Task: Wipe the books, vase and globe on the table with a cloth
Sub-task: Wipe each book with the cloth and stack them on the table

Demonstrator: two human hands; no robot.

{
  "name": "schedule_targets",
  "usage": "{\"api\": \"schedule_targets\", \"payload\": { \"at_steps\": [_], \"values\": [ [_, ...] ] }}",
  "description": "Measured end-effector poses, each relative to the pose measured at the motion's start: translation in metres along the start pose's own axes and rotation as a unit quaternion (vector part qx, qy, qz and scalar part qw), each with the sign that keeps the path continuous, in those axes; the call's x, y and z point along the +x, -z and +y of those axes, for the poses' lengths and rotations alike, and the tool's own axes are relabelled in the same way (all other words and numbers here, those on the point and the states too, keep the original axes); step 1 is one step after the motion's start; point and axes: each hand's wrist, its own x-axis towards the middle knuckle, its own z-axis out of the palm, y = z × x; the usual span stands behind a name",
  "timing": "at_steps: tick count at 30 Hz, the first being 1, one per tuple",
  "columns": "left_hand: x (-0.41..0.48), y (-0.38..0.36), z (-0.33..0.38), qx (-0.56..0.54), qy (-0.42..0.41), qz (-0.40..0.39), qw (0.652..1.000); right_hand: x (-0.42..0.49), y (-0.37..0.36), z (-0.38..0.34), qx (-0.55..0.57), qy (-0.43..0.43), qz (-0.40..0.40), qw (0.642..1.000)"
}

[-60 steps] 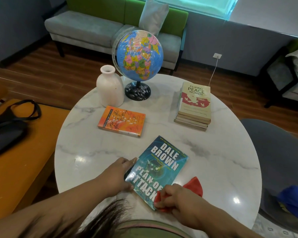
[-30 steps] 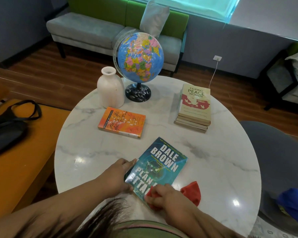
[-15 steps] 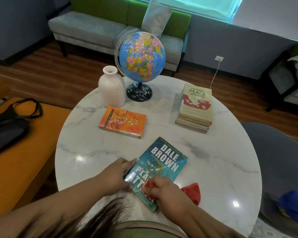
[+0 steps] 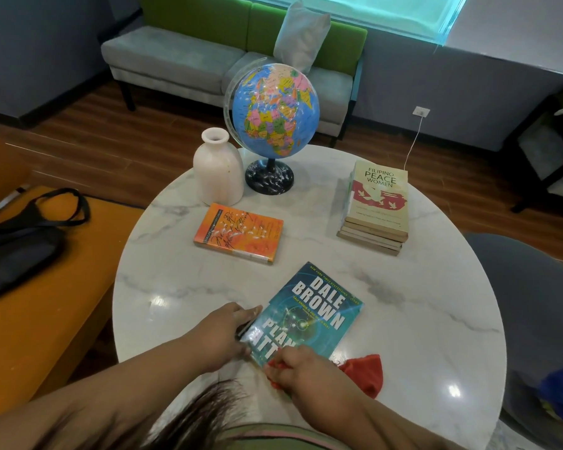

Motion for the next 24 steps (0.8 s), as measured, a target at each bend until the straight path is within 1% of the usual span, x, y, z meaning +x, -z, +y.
{"api": "schedule_targets", "payload": {
  "at_steps": [3,5,8,9,10,11,13,15,16,18,19,20,22,23,24],
  "values": [
    [0.000,0.000,0.001,0.004,0.003,0.003,1.000,0.015,0.004,-0.001,-0.001,-0.003,0.030,1.000],
    [0.000,0.001,0.002,0.008,0.004,0.006,1.000,0.017,0.003,0.001,-0.004,-0.005,0.030,1.000],
    [-0.003,0.000,0.003,0.008,0.007,0.006,1.000,0.000,-0.007,0.004,-0.009,-0.010,0.008,1.000],
    [-0.004,0.000,0.003,0.010,0.006,0.009,1.000,-0.007,-0.007,0.005,0.000,0.008,0.016,1.000],
    [-0.004,-0.001,0.003,0.012,0.006,0.010,1.000,-0.008,-0.005,0.007,0.026,0.021,0.039,0.999],
    [-0.004,0.000,0.003,0.014,0.007,0.010,1.000,-0.007,0.000,0.007,0.021,0.014,0.075,0.997],
    [-0.002,-0.001,0.003,0.014,0.013,0.011,1.000,-0.001,0.013,0.011,0.001,-0.066,0.124,0.990],
    [-0.002,-0.001,0.002,0.017,0.018,0.013,1.000,0.000,0.013,0.008,0.062,-0.113,0.139,0.982],
    [-0.002,-0.001,0.003,0.016,0.017,0.012,1.000,-0.003,0.009,0.005,0.099,-0.114,0.119,0.981],
    [-0.002,-0.002,0.003,0.015,0.014,0.015,1.000,-0.012,-0.002,0.002,0.043,-0.032,0.055,0.997],
    [-0.002,-0.002,0.003,0.015,0.013,0.016,1.000,-0.016,-0.004,0.003,0.050,-0.022,0.051,0.997],
    [-0.002,-0.002,0.004,0.016,0.014,0.015,1.000,-0.017,-0.002,0.005,0.044,-0.025,0.078,0.996],
    [-0.002,-0.002,0.004,0.017,0.016,0.013,1.000,-0.014,0.002,0.014,0.019,-0.078,0.153,0.985],
    [-0.002,-0.001,0.005,0.018,0.016,0.014,1.000,-0.014,0.005,0.016,0.030,-0.119,0.168,0.978],
    [-0.002,-0.001,0.005,0.021,0.015,0.014,1.000,-0.014,0.006,0.018,0.062,-0.133,0.165,0.975]
  ]
}}
